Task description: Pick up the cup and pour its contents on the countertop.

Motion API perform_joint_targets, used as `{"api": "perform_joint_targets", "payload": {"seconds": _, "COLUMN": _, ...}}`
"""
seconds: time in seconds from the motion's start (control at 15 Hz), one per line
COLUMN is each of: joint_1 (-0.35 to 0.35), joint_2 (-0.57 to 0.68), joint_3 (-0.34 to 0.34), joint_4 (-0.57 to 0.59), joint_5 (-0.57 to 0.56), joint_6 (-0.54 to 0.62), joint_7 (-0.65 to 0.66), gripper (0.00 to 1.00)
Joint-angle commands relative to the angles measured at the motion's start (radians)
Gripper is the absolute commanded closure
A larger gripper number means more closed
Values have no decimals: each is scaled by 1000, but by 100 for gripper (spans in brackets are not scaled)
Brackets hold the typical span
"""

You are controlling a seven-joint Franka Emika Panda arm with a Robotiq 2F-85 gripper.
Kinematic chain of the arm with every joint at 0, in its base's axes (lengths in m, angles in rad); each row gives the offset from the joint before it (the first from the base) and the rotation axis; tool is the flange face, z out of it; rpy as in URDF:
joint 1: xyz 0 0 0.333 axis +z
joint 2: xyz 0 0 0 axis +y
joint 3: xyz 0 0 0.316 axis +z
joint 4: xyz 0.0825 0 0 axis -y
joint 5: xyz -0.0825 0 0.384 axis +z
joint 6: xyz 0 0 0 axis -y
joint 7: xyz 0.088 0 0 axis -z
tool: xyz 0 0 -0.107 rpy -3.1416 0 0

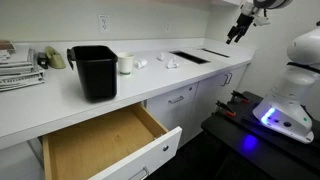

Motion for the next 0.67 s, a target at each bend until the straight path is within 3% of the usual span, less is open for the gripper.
{"api": "perform_joint_targets", "payload": {"seconds": 0.0, "joint_1": -8, "joint_2": 1, "joint_3": 10, "joint_4": 2, "joint_5": 10, "joint_6": -3, "joint_7": -7, "gripper": 0}}
{"api": "perform_joint_targets", "payload": {"seconds": 0.6, "joint_1": 8, "joint_2": -3, "joint_3": 14, "joint_4": 2, "joint_5": 24, "joint_6": -1, "joint_7": -5, "gripper": 0}}
